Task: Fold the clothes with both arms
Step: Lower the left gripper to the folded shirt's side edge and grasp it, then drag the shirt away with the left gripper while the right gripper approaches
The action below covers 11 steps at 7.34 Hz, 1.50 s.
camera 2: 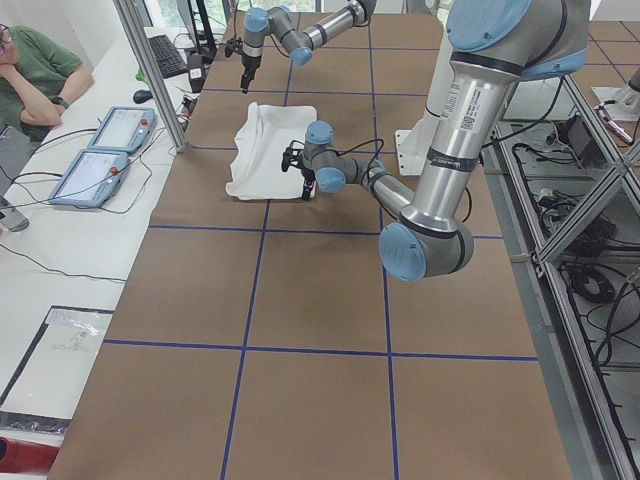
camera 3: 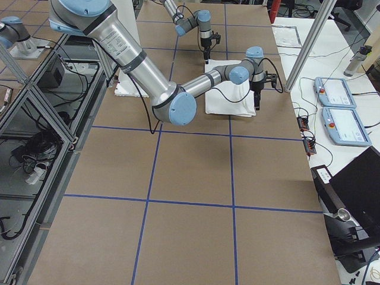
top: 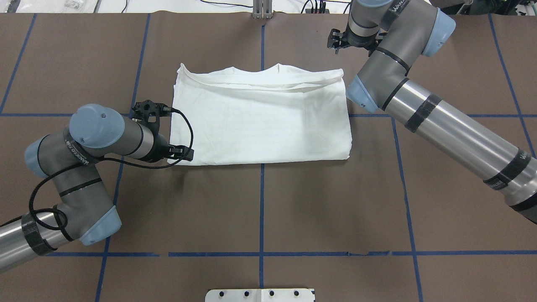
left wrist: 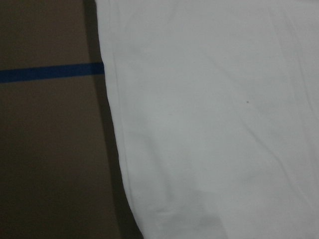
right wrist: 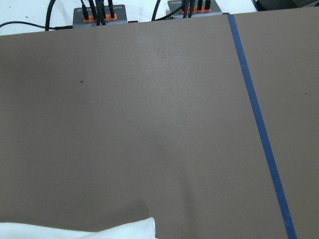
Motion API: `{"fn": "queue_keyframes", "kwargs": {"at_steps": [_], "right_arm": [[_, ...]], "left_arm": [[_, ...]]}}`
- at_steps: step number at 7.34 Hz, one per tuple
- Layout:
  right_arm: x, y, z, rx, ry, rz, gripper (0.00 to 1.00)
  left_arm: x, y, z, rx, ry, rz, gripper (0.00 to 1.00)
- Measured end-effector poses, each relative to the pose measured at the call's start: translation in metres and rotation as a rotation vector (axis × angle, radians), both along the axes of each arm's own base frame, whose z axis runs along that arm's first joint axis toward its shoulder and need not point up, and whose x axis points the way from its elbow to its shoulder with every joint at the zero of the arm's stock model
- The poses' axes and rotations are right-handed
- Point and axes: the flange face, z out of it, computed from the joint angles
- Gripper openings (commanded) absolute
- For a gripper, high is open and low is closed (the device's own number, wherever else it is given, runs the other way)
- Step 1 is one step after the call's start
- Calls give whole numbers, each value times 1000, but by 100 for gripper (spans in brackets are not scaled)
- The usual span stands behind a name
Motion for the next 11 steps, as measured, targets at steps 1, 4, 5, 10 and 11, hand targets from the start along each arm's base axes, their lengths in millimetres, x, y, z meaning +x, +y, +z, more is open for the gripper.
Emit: {"fn": "queue_keyframes", "kwargs": {"at_steps": [1, 4, 5, 10, 11], "right_arm": [[0, 1, -2, 1, -2, 1, 100], [-1, 2, -4, 4, -5, 0, 100], [-1, 2, -4, 5, -6, -1, 100], [-9, 7, -9, 7, -15, -4, 100], [-14, 10, -12, 8, -19, -8, 100]], "left_arm": [[1, 1, 0, -7, 2, -4, 1], [0, 2, -2, -9, 6, -4, 0], [-3, 1, -3, -2, 6, -2, 0], [-137, -138, 80, 246, -242, -3, 0], [-168, -186, 99, 274, -309, -4, 0]]}}
